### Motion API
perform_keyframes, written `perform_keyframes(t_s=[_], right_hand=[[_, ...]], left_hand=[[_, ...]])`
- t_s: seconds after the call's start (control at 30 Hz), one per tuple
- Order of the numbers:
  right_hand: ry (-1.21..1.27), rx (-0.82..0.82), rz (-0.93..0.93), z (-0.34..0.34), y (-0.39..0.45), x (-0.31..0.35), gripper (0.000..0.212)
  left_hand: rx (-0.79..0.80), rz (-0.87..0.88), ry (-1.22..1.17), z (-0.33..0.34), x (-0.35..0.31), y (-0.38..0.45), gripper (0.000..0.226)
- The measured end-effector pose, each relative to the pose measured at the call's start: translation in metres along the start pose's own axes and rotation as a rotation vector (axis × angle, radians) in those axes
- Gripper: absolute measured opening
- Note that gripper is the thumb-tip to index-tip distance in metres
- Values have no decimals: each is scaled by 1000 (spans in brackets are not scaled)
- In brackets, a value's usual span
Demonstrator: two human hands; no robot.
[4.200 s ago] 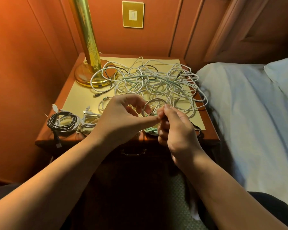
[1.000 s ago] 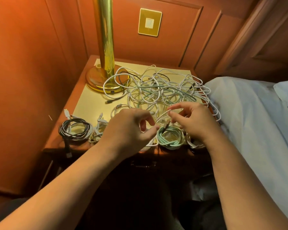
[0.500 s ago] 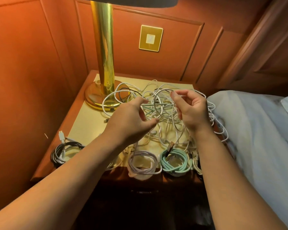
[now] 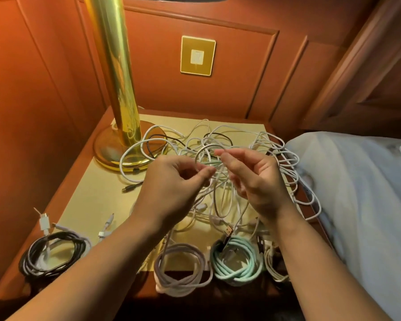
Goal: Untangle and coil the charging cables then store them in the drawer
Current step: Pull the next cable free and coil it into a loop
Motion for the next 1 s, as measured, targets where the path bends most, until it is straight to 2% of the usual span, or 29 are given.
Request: perform_keyframes(t_s=[0.13,0.23,0.37,0.5,0.6,0.7,0.8,0.93,1.0], right_hand=[[-81,13,-14,-1,-2,-3,14],[56,20,45,6,-3,-4,18],[79,70,49,6,-4,0,18],[76,189,55,14,-8,4,43],[22,155,71,8,-8,-2,48],[-325,75,17,-2,-9,-10,36],[-668,26,-44,-9,-11,-13,35],[-879,-19,-120,-7,-12,-6,26],[-910,-58,-112,-9,-11,-7,20]], left_hand=[[66,1,-104,1,-4,7,17],[151,31,-89,10,-7,1,26],[15,260,252,6,-12,-3,26],[-32,197,208,2,-5,-2,9],[-20,33,-10,-5,3,6,4],[44,-157,-364,-5,8,11,10],[43,-316,-573,-6,9,13,13],[78,-389,-815,-8,6,16,44],[80,-370,-907,-12,3,20,51]])
Point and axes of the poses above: each hand's wrist, its own y-axis towards the middle knuckle, its own z-axis out of the palm, x = y × z, the point moved 8 cm from there along y, towards the middle knuckle, and after that the axes turned 5 degrees about -x, right-handed, at the moved point
